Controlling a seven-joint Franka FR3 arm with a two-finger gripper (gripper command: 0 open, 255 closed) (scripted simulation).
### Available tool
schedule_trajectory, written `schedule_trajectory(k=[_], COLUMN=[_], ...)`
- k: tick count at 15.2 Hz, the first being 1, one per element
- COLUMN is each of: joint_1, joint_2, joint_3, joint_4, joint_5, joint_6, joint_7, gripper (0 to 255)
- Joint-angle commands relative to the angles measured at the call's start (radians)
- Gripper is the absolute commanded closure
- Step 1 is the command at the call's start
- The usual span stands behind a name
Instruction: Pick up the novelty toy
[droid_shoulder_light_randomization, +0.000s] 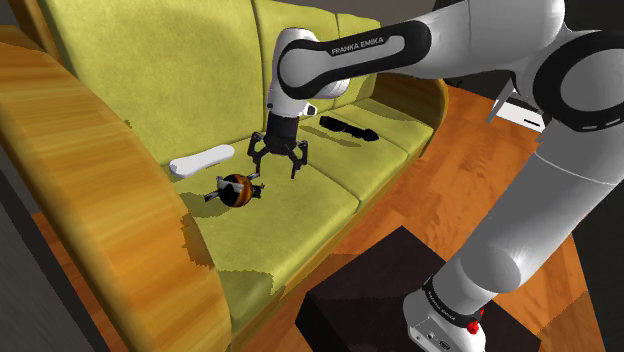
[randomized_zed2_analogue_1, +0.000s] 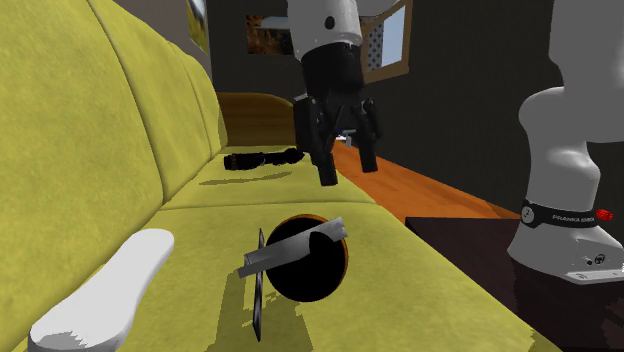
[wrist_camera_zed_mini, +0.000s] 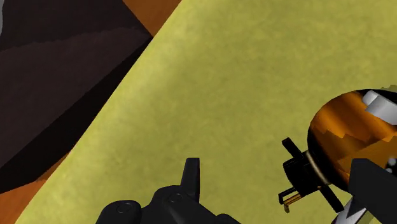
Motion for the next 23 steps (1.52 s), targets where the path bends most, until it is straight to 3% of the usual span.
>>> schedule_trajectory(k=[1,6,15,16,23], joint_1=[0.010,0.047,0.056,0.056,0.056], joint_2=[0.091,0.278,0.328,0.327,0.327], joint_3=[-0.002,-0.030,-0.038,-0.038,-0.038], joint_4=[0.063,0.223,0.187,0.186,0.185], joint_5=[-0.029,-0.081,-0.094,-0.094,-0.094], joint_6=[0.023,0.041,0.125,0.126,0.126], joint_7=[0.075,0.218,0.212,0.212,0.212], gripper=[0,0,0,255,255])
